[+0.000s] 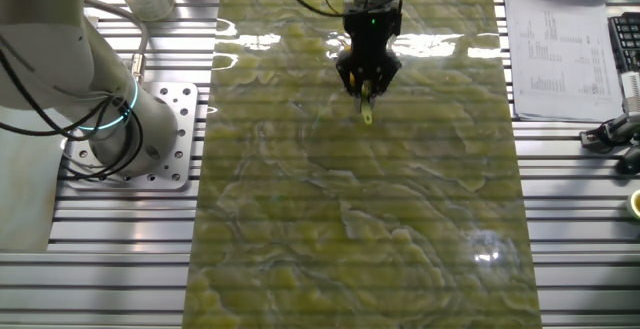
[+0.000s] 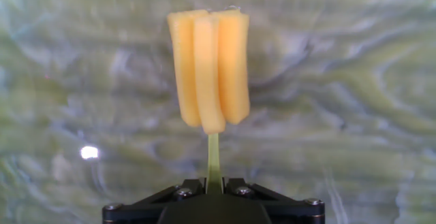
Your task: Scrub the table with a brush
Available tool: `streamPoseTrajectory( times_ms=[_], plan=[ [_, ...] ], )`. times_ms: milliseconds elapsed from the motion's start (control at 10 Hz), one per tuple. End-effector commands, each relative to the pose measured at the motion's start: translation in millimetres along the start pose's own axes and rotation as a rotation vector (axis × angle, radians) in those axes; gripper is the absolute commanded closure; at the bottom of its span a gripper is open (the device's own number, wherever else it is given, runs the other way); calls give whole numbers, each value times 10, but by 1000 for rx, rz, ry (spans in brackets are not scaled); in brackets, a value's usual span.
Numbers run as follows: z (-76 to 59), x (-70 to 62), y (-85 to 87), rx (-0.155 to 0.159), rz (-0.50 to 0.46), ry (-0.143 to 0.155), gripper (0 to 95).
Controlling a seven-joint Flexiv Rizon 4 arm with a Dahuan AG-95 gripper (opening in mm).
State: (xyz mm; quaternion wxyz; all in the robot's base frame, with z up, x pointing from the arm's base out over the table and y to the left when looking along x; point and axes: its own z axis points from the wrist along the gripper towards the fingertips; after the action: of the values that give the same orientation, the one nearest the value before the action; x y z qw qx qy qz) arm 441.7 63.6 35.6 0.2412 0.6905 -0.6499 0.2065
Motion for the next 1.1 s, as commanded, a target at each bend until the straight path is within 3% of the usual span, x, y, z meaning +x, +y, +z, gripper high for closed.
streamPoseTrajectory(
  times_ms=[100,500,700,1100],
  plan=[
    [-123,-158,30,-17,30,3,950],
    [-429,-573,69,-54,103,10,950],
    [-509,-702,66,-62,119,11,950],
    [-518,-731,84,-69,104,15,950]
  ],
)
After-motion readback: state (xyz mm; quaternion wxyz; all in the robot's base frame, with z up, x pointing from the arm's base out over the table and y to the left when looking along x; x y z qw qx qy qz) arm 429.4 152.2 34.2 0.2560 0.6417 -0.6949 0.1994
